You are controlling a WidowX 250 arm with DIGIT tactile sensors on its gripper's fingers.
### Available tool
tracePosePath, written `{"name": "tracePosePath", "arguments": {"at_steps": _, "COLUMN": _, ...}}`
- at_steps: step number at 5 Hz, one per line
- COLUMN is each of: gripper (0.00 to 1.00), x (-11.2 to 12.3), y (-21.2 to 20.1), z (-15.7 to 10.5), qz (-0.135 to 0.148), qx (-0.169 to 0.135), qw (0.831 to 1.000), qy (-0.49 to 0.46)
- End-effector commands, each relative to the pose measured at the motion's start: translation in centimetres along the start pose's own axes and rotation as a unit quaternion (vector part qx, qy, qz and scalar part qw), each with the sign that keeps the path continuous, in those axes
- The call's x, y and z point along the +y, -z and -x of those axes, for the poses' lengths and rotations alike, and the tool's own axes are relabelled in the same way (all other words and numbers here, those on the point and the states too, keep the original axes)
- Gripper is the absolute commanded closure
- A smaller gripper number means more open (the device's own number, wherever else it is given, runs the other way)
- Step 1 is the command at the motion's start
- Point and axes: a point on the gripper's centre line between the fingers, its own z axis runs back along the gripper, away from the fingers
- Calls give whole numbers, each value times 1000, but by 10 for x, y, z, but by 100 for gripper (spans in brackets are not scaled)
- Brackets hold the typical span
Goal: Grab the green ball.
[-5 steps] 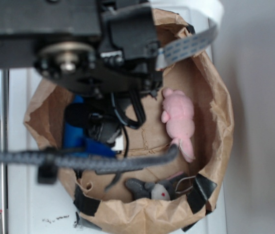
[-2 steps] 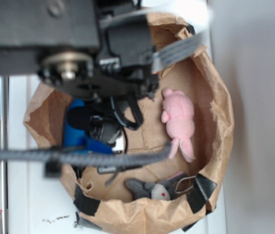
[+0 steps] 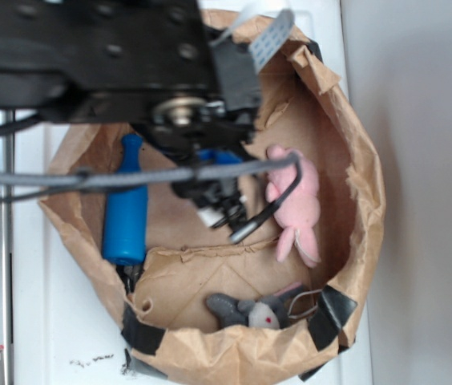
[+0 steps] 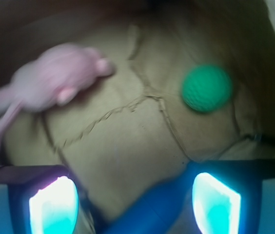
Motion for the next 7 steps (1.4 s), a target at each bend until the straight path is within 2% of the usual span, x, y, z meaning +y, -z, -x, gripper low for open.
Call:
{"name": "tracePosePath", "arguments": {"at_steps": 1, "gripper": 0, "x": 7, "y": 2, "z": -7, "qz": -72, "qx": -4, "qw": 969, "qy": -235}}
{"name": "tracePosePath", "arguments": {"at_steps": 2, "gripper": 0, "x": 23, "y": 9, "z": -11, "qz": -76, "qx": -36, "qw": 950, "qy": -300}}
{"name": "tracePosePath", "arguments": {"at_steps": 3, "gripper": 0, "x": 40, "y": 13, "z": -10, "qz": -60, "qx": -47, "qw": 950, "qy": -301}}
{"name": "tracePosePath", "arguments": {"at_steps": 4, "gripper": 0, "x": 52, "y": 20, "z": -8, "qz": -40, "qx": -71, "qw": 945, "qy": -316}}
{"name": "tracePosePath", "arguments": {"at_steps": 5, "gripper": 0, "x": 46, "y": 34, "z": -19, "qz": -52, "qx": -87, "qw": 939, "qy": -328}}
{"name": "tracePosePath", "arguments": {"at_steps": 6, "gripper": 0, "x": 43, "y": 37, "z": -23, "qz": -48, "qx": -107, "qw": 941, "qy": -317}}
{"name": "tracePosePath", "arguments": {"at_steps": 7, "gripper": 0, "x": 38, "y": 39, "z": -41, "qz": -43, "qx": -110, "qw": 946, "qy": -301}}
